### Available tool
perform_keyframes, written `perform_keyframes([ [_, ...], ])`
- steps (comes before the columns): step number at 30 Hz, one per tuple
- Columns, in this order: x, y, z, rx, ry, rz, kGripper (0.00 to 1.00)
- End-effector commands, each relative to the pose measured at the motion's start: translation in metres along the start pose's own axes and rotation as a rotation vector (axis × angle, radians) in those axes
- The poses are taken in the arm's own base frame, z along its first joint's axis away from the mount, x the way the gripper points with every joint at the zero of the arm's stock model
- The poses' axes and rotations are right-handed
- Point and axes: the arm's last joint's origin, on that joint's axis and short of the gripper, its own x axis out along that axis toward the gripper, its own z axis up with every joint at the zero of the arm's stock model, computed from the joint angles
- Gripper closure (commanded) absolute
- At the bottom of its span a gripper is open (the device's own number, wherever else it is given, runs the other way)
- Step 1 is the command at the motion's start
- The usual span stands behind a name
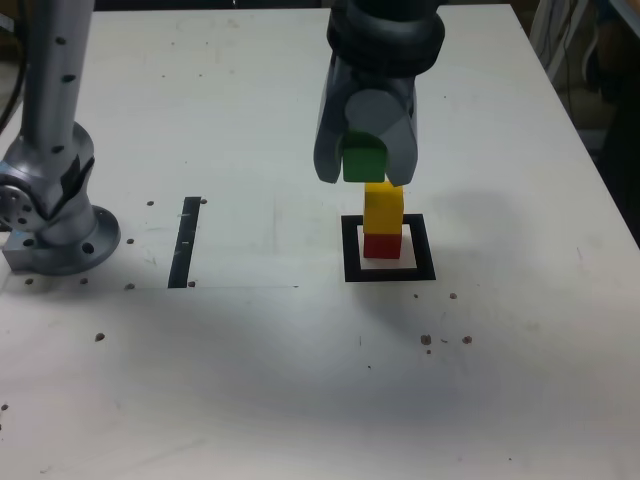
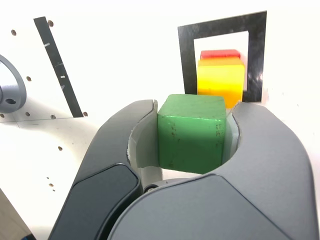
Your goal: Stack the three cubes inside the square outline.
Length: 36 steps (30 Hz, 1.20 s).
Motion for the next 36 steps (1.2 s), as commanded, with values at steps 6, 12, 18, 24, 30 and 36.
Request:
perform_keyframes([
  [6, 0.006, 0.010, 0.007, -0.009, 0.024, 0.001, 0.89],
  [12, 0.011, 0.008, 0.017, -0.008, 0.032, -0.004, 0.89],
  [18, 0.015, 0.004, 0.026, 0.003, 0.033, -0.006, 0.89],
  [24, 0.018, 0.004, 0.028, 0.009, 0.046, -0.002, 0.87],
  [30, 0.026, 0.003, 0.029, 0.014, 0.075, 0.003, 0.81],
  [36, 0.028, 0.003, 0.033, 0.014, 0.076, 0.008, 0.73],
])
